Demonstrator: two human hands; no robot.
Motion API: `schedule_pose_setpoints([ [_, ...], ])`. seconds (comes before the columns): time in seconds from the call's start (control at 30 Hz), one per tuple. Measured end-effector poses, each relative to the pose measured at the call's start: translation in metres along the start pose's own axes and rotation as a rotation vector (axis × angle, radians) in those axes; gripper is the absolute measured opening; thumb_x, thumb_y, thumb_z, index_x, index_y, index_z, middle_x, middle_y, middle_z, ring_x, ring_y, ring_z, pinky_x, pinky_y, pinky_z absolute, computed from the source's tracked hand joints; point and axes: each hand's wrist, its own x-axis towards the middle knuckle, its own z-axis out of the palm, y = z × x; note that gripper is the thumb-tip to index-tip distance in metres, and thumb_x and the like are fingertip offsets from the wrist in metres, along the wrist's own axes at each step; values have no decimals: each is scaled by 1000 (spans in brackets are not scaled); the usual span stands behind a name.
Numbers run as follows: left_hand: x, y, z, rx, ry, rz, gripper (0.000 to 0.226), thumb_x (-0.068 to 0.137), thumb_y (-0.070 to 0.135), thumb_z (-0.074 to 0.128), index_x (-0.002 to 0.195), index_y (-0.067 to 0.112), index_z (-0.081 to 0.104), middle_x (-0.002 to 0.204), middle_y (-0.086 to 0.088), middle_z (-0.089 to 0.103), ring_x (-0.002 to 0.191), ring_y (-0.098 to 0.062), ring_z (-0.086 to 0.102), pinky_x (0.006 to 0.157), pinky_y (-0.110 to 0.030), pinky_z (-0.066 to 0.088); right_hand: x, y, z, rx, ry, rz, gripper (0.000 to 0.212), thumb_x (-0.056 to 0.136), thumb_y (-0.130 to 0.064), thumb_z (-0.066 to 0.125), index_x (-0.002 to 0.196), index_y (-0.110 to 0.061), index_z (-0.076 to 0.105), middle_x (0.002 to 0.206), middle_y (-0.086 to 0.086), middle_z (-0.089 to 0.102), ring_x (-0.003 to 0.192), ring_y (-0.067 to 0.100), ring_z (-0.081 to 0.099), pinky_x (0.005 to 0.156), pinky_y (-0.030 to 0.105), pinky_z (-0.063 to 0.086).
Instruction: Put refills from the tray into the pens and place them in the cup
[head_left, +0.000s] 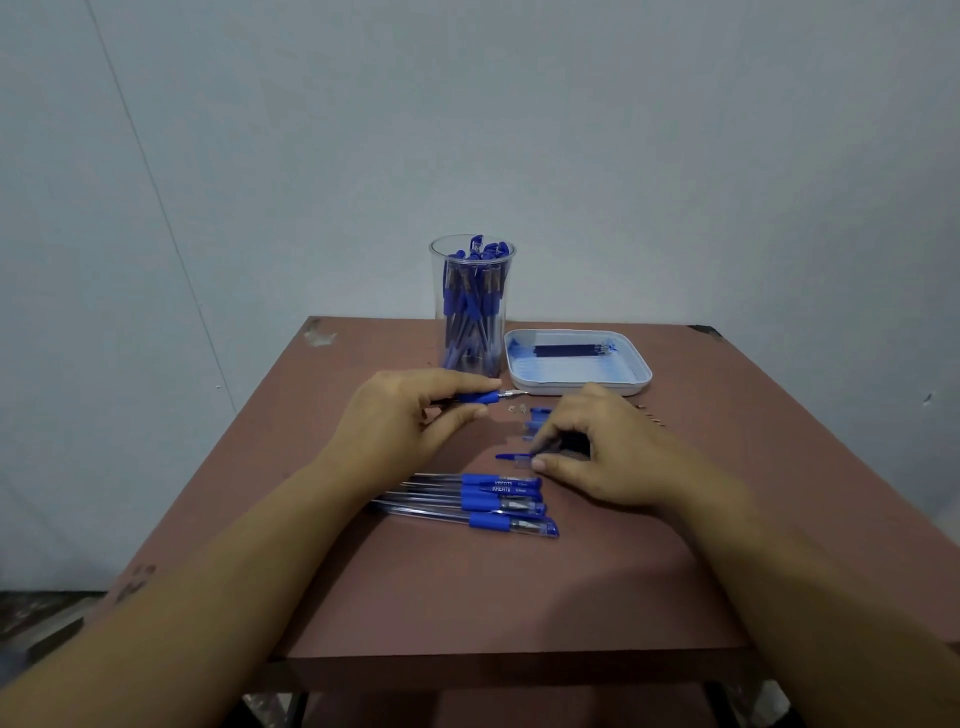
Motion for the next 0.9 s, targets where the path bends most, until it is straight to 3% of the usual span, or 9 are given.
schedule_pose_setpoints([
  [0.17, -1, -4, 2, -68, -53, -32, 28, 85, 32, 75, 111, 26, 73, 101, 16, 74, 90, 4, 67, 78, -24, 56, 1, -8, -1, 160, 305, 2, 18, 84, -47, 66, 97, -36, 68, 85, -21, 61, 87, 5, 55, 73, 20, 44],
  [0.23, -2, -5, 2, -67, -74, -37, 27, 85, 34, 74, 111, 26, 73, 101, 15, 74, 89, 3, 68, 78, -29, 58, 3, -16, 0, 240, 354, 10, 18, 87, -48, 64, 96, -33, 69, 82, -21, 62, 82, 6, 57, 69, 16, 44],
  [0.4, -3, -4, 5, -43, -99, -27, 28, 84, 40, 72, 111, 29, 73, 99, 16, 74, 86, 2, 68, 74, -31, 58, 6, -24, 8, 283, 347, -8, 10, 89, -27, 66, 94, -21, 72, 83, -10, 67, 78, 8, 61, 68, 20, 49],
  [0.53, -4, -3, 6, -20, -106, -31, 32, 86, 50, 64, 111, 33, 73, 98, 18, 74, 83, 3, 67, 71, -30, 57, 5, -23, 9, 331, 293, 24, 11, 87, -20, 71, 97, -25, 69, 83, -10, 65, 77, 12, 59, 69, 24, 51],
  [0.67, -3, 0, 8, -54, -84, -37, 27, 85, 37, 73, 110, 28, 74, 99, 15, 74, 88, 3, 68, 75, -30, 58, 3, -22, 6, 329, 298, 28, 15, 86, -30, 70, 100, -26, 65, 87, -16, 62, 82, 7, 58, 71, 16, 48],
  [0.9, -3, 1, 8, -66, -84, -39, 25, 85, 29, 75, 109, 26, 74, 98, 16, 74, 88, 2, 68, 76, -30, 58, 3, -24, 6, 304, 303, -40, 17, 85, -20, 73, 98, -29, 66, 92, -13, 64, 83, 11, 61, 73, 18, 50],
])
